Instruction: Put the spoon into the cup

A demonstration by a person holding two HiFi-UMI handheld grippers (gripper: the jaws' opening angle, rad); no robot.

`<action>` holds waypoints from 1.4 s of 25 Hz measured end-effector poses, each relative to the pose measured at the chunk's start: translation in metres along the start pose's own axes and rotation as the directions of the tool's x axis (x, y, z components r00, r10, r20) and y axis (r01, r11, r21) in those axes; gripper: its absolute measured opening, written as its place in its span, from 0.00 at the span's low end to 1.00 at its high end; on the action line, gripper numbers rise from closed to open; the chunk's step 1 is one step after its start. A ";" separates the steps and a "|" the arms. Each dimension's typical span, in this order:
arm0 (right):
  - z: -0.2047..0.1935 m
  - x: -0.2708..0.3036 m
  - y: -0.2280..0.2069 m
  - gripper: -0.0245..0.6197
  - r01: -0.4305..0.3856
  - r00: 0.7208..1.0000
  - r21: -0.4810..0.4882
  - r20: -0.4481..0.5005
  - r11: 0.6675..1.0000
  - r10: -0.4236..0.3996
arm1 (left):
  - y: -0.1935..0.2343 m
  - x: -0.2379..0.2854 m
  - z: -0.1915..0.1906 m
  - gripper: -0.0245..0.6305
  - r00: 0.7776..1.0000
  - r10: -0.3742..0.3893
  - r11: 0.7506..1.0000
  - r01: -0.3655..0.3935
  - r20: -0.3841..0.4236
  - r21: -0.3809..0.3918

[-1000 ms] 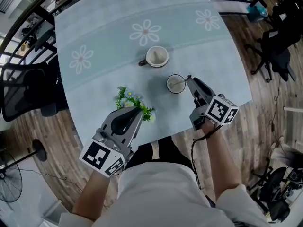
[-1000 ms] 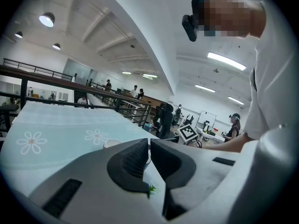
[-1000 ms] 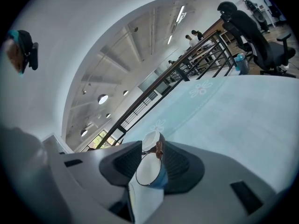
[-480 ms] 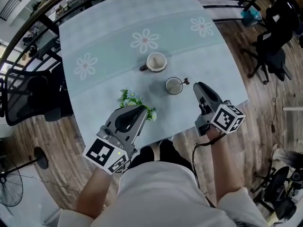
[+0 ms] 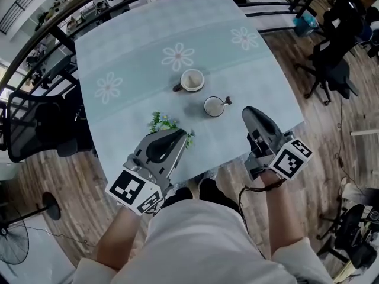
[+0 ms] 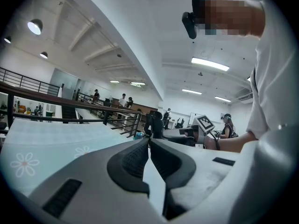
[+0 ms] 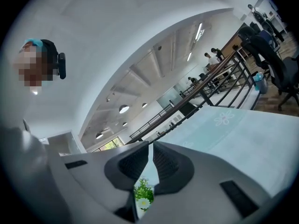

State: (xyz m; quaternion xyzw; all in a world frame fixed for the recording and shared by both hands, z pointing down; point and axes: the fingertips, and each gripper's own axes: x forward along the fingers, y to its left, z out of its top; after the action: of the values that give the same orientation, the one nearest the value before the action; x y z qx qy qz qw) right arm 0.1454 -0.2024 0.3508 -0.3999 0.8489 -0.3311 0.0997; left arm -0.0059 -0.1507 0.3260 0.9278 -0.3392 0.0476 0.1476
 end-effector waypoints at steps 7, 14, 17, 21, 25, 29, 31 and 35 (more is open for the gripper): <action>0.010 -0.007 0.039 0.10 -0.047 0.999 -0.046 0.010 0.998 0.047 | -0.007 -0.004 0.009 0.09 1.000 -0.027 1.000 0.027 0.016 0.007; 0.009 -0.010 0.064 0.09 -0.073 0.997 -0.087 -0.002 0.994 0.073 | -0.010 -0.008 0.019 0.09 0.998 -0.045 0.999 0.044 0.034 0.020; 0.003 -0.009 0.072 0.08 -0.078 0.997 -0.092 -0.010 0.993 0.077 | -0.009 -0.010 0.020 0.09 0.998 -0.051 0.998 0.050 0.038 0.024; -0.003 -0.009 0.075 0.08 -0.075 0.997 -0.098 -0.025 0.992 0.072 | -0.008 -0.009 0.020 0.09 0.998 -0.057 0.998 0.056 0.039 0.024; -0.009 -0.009 0.070 0.07 -0.061 0.997 -0.089 -0.041 0.994 0.058 | -0.007 -0.006 0.020 0.09 0.998 -0.060 0.998 0.059 0.035 0.022; -0.012 -0.009 0.066 0.07 -0.052 0.998 -0.083 -0.051 0.995 0.048 | -0.004 -0.003 0.017 0.09 0.998 -0.060 0.998 0.059 0.029 0.017; -0.014 -0.010 0.064 0.07 -0.050 0.997 -0.085 -0.059 0.995 0.045 | -0.004 -0.001 0.016 0.09 0.998 -0.059 0.998 0.059 0.027 0.016; -0.018 -0.009 0.060 0.07 -0.052 0.996 -0.088 -0.072 0.995 0.046 | -0.005 0.003 0.014 0.09 0.998 -0.059 0.998 0.058 0.024 0.014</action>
State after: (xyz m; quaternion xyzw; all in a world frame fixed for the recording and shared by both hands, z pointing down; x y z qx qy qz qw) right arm 0.1066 -0.1589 0.3251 -0.3712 0.8754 -0.3037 0.0600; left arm -0.0004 -0.1531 0.3123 0.9388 -0.3134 0.0342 0.1388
